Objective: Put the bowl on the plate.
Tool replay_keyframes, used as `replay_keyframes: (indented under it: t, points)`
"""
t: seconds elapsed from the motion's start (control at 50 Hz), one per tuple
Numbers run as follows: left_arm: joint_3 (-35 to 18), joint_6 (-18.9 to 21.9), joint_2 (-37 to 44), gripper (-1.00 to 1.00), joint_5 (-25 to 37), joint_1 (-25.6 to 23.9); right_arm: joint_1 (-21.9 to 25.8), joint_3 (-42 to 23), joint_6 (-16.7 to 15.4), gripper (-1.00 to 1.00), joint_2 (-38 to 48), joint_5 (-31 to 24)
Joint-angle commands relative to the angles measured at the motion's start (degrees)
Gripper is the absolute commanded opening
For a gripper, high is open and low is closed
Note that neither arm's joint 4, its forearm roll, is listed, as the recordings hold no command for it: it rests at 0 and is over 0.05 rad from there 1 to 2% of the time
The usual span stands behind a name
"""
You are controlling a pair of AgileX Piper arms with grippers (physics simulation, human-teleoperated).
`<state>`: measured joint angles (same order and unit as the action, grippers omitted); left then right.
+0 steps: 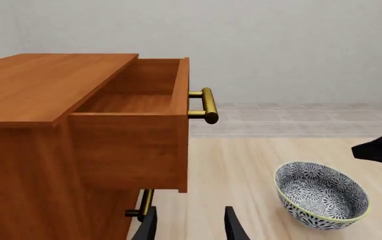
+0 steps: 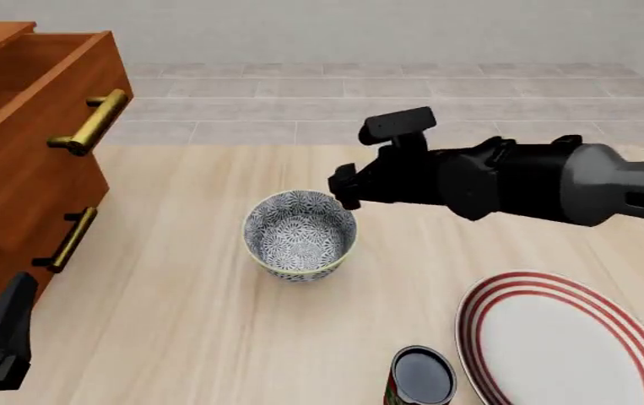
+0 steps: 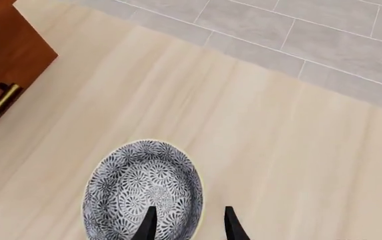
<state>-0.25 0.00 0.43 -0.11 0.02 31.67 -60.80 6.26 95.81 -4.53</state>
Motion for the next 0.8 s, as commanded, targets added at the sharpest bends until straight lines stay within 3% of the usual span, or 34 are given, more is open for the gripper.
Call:
replay_keyframes:
  t: [0.02, 0.06, 0.32, 0.8]
  points:
    - [0.0, 0.0, 0.0, 1.00, 0.0, 0.0, 0.4, -3.9, 1.6, 1.00, 5.8, -2.5]
    - [0.0, 0.0, 0.0, 1.00, 0.0, 0.0, 1.8, -3.4, 3.4, 1.00, 5.9, -2.1]
    - [0.0, 0.0, 0.0, 1.00, 0.0, 0.0, 1.8, -4.6, 4.4, 1.00, 10.5, -1.5]
    - [0.0, 0.0, 0.0, 1.00, 0.0, 0.0, -0.3, -5.9, 2.7, 1.00, 14.3, -2.0]
